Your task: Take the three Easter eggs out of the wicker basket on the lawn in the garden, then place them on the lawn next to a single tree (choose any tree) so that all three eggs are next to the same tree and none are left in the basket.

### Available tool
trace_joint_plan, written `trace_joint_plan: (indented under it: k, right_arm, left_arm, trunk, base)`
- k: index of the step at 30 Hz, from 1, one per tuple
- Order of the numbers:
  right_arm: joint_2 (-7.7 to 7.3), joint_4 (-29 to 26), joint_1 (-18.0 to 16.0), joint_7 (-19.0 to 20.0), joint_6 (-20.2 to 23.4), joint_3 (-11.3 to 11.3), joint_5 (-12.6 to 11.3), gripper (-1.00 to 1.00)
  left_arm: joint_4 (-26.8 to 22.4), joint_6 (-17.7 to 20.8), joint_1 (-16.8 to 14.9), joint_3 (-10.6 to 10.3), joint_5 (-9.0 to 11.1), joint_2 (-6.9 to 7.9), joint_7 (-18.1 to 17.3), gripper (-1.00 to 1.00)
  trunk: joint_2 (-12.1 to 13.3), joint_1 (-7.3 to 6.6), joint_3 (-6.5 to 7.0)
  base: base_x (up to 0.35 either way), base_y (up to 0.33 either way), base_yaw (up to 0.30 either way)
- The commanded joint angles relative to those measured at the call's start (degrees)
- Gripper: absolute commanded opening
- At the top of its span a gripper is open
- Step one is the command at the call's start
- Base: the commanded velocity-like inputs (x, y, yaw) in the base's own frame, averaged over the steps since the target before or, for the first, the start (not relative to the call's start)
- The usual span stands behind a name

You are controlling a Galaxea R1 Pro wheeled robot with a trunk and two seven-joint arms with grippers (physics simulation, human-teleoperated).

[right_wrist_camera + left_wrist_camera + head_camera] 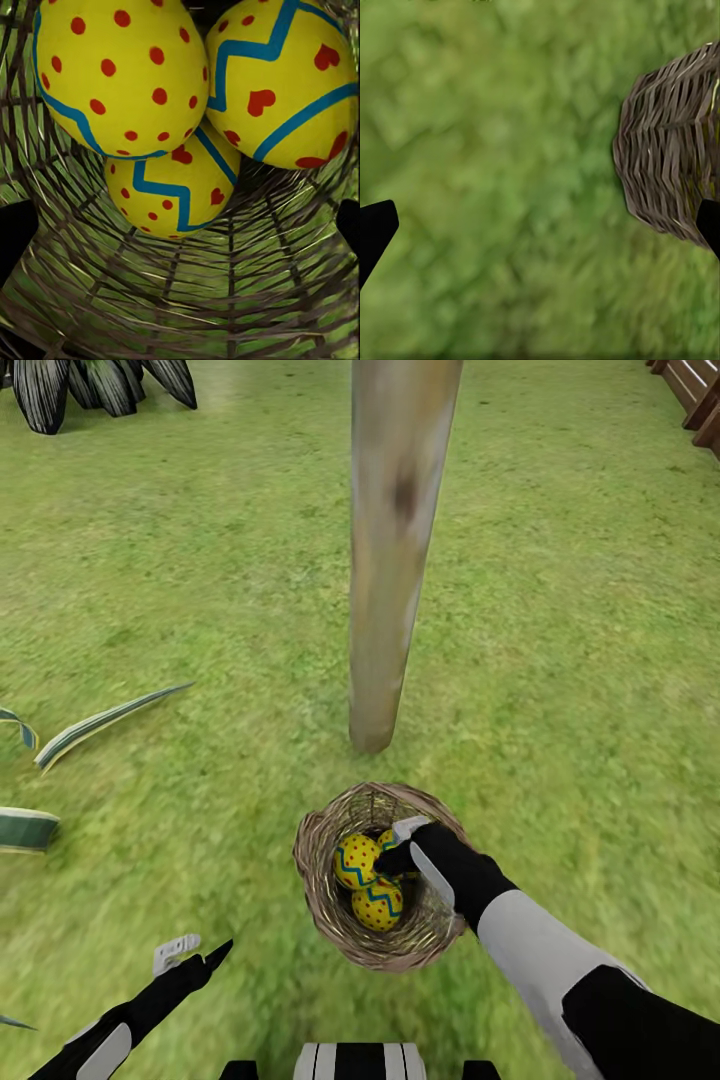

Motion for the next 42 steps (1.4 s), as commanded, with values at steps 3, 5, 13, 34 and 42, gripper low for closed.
trace_joint_plan:
  k: [3,5,13,34,42]
  right_arm:
    - [0.18,1.5,-1.6,-0.1,0.2,0.2,-0.3,1.0]
    - [0.35,1.8,-1.8,-0.1,0.0,0.1,-1.2,1.0]
    - [0.57,2.1,-1.9,0.0,-2.6,0.1,-10.5,1.0]
    - [0.61,7.3,-1.9,-0.1,-17.0,0.6,-11.3,1.0]
    - [0.62,7.4,-1.9,-0.1,-17.0,0.6,-11.4,1.0]
  left_arm:
    - [0.1,-0.5,0.0,-0.5,0.3,0.06,0.0,1.0]
    - [0.0,-0.5,0.0,-0.5,0.3,0.06,0.0,1.0]
    - [0.0,-0.5,0.0,-0.5,0.3,0.06,-0.1,1.0]
    - [0.0,-0.5,0.0,-0.5,0.3,0.06,0.1,1.0]
    - [0.0,-0.5,0.0,-0.5,0.3,0.06,0.2,1.0]
  trunk:
    - [0.0,0.0,-0.03]
    - [0.0,0.0,-0.03]
    - [0.0,0.0,-0.03]
    - [0.0,0.0,-0.03]
    - [-2.4,1.31,-1.11]
  base:
    - [0.0,0.0,0.0]
    - [0.0,0.0,0.0]
    - [0.0,0.0,0.0]
    - [0.0,0.0,0.0]
    - [0.0,0.0,0.0]
